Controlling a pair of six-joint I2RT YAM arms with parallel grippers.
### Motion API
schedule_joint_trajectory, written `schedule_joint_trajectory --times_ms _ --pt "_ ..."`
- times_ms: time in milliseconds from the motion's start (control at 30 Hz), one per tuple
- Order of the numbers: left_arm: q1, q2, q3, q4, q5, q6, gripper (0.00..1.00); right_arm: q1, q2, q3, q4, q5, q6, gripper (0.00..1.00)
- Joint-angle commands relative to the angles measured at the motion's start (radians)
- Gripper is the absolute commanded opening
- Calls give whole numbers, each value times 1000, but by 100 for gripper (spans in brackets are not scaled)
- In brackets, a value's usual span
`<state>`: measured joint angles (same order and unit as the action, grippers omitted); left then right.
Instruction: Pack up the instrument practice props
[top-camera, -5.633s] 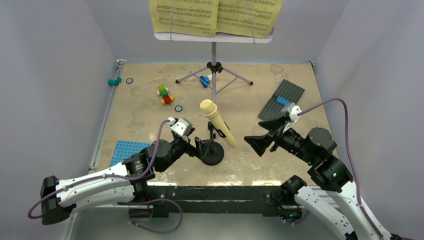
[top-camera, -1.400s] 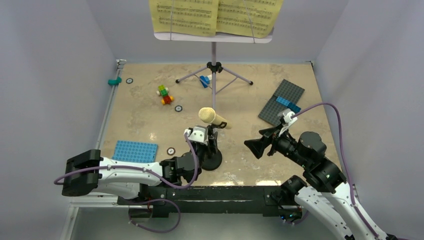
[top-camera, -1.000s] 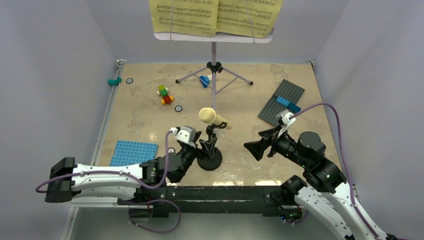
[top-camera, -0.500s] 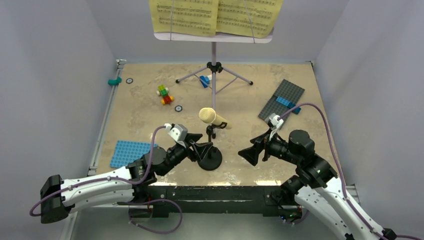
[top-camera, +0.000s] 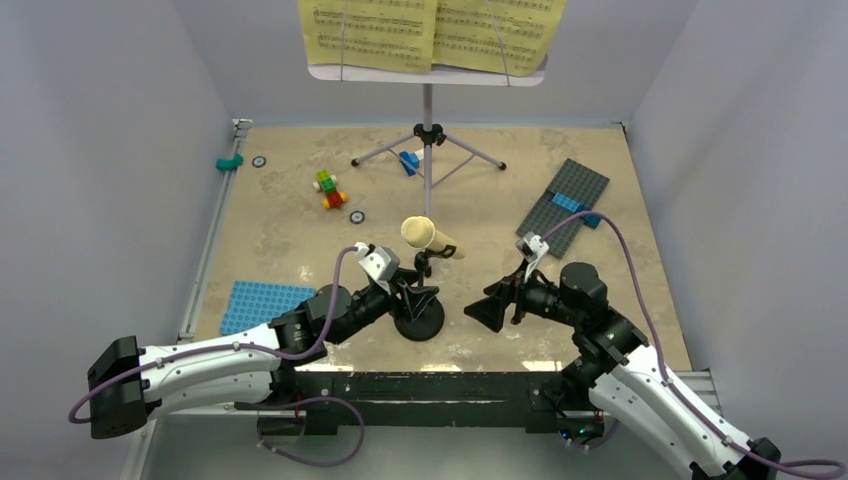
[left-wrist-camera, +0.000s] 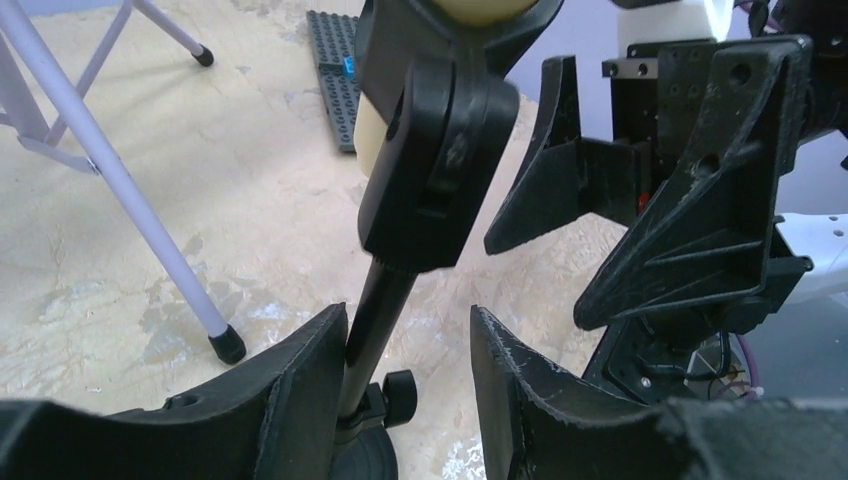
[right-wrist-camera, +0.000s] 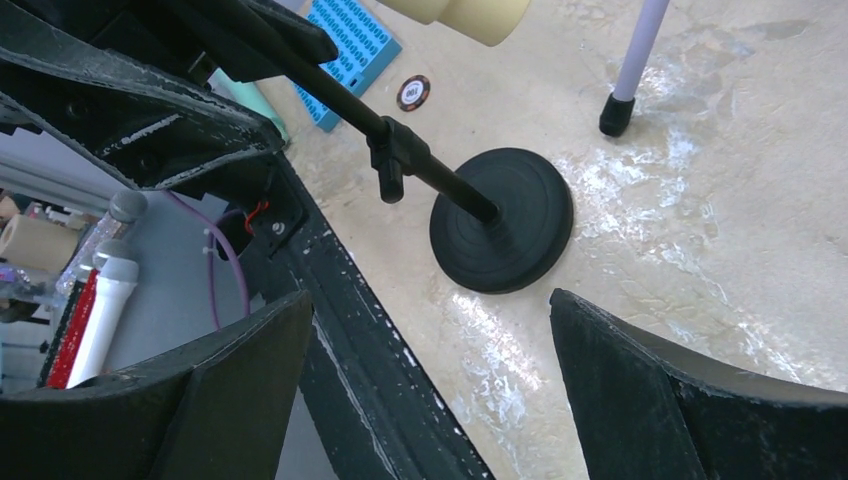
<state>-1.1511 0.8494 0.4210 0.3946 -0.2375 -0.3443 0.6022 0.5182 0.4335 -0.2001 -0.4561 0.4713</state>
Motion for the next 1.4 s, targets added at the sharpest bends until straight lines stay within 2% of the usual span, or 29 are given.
schedule_joint_trajectory --times_ms 0,133,233,567,700,733,967,1133,1267,1367 --pt "9 3 59 74 14 30 53 3 20 -16 127 -44 36 93" --pt "14 6 64 65 -25 36 57 4 44 -20 146 -51 42 93" --pt "17 3 63 62 -39 41 53 4 55 -23 164 -55 48 93" --pt "27 20 84 68 -46 65 23 10 132 -32 263 -61 101 87" --pt "28 33 84 69 -43 63 3 32 152 -28 283 -56 88 87" --pt "27 36 83 68 -45 61 0 43 160 -26 288 -48 83 87" --pt "27 46 73 57 -50 58 0 160 248 -12 336 84 27 82" --pt "18 63 68 69 -32 72 0 224 330 -14 436 179 4 77" --pt "-38 84 55 99 -64 121 0 245 389 -21 516 221 10 73" --pt "-78 103 59 98 -97 142 0 249 406 -30 561 227 12 66"
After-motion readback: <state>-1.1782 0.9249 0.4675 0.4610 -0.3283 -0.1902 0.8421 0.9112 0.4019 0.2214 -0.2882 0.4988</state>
